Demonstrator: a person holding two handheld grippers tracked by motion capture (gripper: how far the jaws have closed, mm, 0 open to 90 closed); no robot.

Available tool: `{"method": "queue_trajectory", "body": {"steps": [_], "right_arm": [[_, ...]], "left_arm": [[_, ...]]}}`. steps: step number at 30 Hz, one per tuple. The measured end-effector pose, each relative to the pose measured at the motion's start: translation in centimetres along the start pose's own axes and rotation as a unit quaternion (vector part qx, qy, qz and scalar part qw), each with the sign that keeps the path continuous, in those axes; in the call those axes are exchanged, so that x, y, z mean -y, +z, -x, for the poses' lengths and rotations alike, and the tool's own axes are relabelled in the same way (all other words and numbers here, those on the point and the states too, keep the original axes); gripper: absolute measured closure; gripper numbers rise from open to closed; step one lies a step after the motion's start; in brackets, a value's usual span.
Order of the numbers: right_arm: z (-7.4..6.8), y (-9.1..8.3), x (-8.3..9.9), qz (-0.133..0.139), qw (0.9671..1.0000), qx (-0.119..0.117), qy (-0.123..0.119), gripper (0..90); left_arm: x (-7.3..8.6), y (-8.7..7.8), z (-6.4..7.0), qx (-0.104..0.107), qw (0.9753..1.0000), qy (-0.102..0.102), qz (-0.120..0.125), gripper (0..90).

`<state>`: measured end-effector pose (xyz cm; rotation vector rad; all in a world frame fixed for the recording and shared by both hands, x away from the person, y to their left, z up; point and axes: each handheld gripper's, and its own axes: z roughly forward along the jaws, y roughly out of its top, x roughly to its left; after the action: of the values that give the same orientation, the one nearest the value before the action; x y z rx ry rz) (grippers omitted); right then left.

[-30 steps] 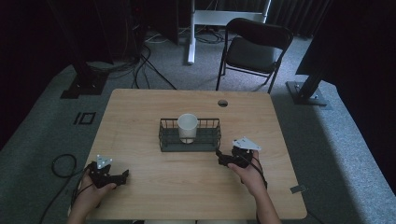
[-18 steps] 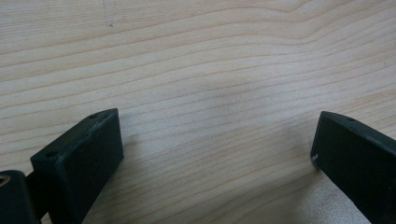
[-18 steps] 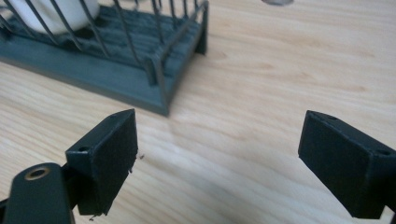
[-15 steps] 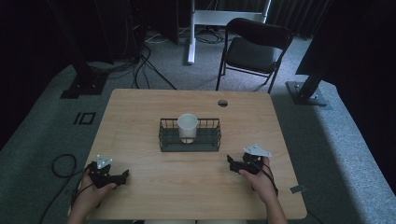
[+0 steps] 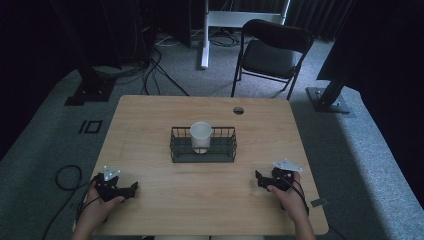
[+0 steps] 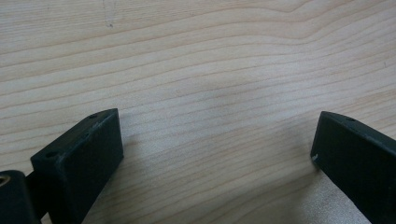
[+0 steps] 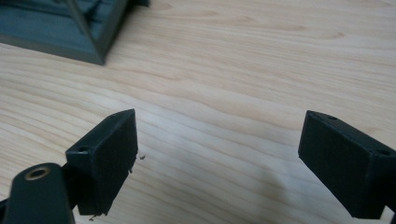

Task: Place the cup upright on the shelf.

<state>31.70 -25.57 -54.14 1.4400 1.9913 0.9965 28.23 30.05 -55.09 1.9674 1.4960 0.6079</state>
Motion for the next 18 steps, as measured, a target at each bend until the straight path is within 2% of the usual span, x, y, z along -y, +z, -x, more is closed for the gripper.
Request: {"method": "queue_trajectory", "body": {"steps": [6, 8, 14, 18], "right_arm": [[1.0, -0.3, 0.5, -0.009, 0.9998, 0.013, 0.008, 11.7], [1.9, -0.5, 0.7, -0.015, 0.9996, 0.019, 0.013, 11.7], [3.1, -1.0, 1.2, -0.029, 0.9991, 0.022, 0.022, 11.7], [3.7, -1.0, 1.7, -0.043, 0.9988, 0.019, 0.014, 11.7]], "left_arm": [[0.0, 0.0, 0.0, 0.000, 1.0000, 0.000, 0.000, 2.6], [0.0, 0.0, 0.0, 0.000, 1.0000, 0.000, 0.000, 2.6], [0.0, 0.0, 0.0, 0.000, 1.0000, 0.000, 0.000, 2.6], [0.0, 0.0, 0.0, 0.000, 1.0000, 0.000, 0.000, 2.6]]}}
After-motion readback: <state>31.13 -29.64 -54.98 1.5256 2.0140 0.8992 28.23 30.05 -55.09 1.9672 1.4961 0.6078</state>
